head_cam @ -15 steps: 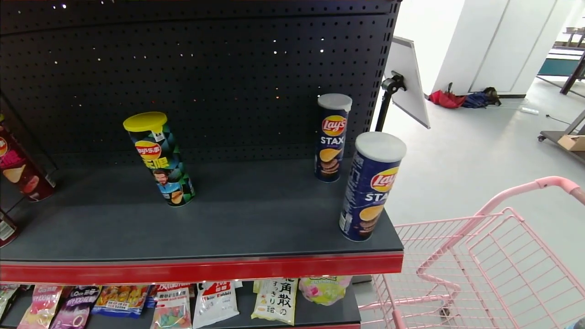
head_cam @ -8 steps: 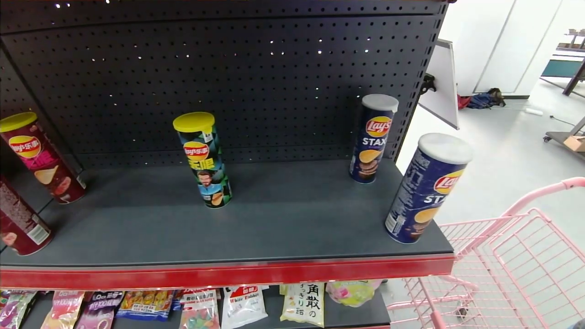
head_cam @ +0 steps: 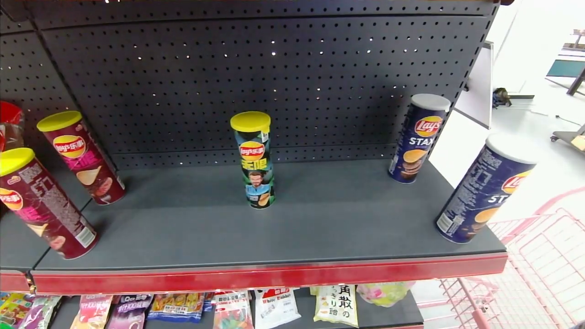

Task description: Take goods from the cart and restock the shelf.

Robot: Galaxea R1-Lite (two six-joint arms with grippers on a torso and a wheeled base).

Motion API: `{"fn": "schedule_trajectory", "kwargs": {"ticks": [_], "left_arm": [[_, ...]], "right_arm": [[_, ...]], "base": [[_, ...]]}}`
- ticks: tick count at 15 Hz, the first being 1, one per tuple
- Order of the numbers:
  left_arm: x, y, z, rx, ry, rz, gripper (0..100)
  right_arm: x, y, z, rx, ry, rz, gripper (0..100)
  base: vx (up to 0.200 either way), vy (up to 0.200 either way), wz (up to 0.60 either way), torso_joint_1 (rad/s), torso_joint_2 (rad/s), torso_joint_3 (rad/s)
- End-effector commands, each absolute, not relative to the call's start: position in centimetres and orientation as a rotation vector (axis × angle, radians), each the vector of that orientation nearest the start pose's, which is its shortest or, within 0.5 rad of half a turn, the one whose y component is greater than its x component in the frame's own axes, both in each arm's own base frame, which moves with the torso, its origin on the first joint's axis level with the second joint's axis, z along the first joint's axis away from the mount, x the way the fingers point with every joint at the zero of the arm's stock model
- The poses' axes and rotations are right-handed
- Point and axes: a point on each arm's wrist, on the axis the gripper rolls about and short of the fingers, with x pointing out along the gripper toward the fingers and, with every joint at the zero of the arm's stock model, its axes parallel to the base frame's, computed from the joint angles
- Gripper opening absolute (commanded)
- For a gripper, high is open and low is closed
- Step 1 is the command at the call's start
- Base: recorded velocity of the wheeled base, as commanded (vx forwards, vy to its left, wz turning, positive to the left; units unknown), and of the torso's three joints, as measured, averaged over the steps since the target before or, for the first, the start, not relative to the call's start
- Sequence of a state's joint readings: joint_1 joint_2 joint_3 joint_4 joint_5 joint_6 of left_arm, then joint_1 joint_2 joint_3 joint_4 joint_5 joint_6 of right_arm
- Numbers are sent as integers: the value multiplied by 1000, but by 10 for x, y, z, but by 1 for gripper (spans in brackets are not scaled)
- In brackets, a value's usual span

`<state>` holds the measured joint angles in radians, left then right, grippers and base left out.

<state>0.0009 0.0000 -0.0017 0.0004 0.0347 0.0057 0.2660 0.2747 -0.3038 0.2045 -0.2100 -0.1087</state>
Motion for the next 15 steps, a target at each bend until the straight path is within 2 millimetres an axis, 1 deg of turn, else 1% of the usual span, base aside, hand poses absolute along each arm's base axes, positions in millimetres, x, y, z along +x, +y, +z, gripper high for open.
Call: {"fn": "schedule_trajectory", "kwargs": {"ticks": [1, 3, 5, 7, 9, 10, 12, 13, 14, 15], "left_arm": [[-23, 1, 76, 6, 2, 37, 100], [-23, 1, 76, 6, 2, 37, 100], [-23, 1, 76, 6, 0, 37, 100], [-23, 1, 76, 6, 0, 37, 100], [-23, 1, 76, 8, 0, 37, 100], [-22, 1, 76, 8, 15, 32, 100], [-19, 1, 77, 27, 46, 9, 100], [-19, 0, 77, 57, 44, -35, 100], [-22, -5, 107, 78, -13, -247, 100], [-9, -7, 155, 55, 25, -340, 100]], "right_arm": [[-14, -9, 144, -150, 167, 66, 0], [-14, -9, 142, -148, 167, 70, 0], [-17, -8, 137, -115, 157, 121, 0], [-20, -9, 135, -108, 135, 139, 0], [-23, -8, 135, -81, 116, 220, 0], [-24, -8, 132, -80, 113, 233, 0], [-24, -7, 118, -83, 128, 291, 0], [-25, -7, 115, -82, 129, 328, 0], [-27, -6, 111, -77, 113, 398, 0], [-26, -6, 107, -78, 125, 407, 0]], "base": [[0, 200, 0, 7, 2, 2], [0, 200, 0, 0, 7, 2], [0, 200, 0, 5, 5, 0], [0, 0, 0, 0, 0, 0], [0, 0, 0, 0, 0, 0], [0, 0, 0, 0, 0, 0], [0, 0, 0, 0, 0, 0], [0, 0, 0, 0, 0, 0], [0, 0, 0, 0, 0, 0], [0, 0, 0, 0, 0, 0]]}}
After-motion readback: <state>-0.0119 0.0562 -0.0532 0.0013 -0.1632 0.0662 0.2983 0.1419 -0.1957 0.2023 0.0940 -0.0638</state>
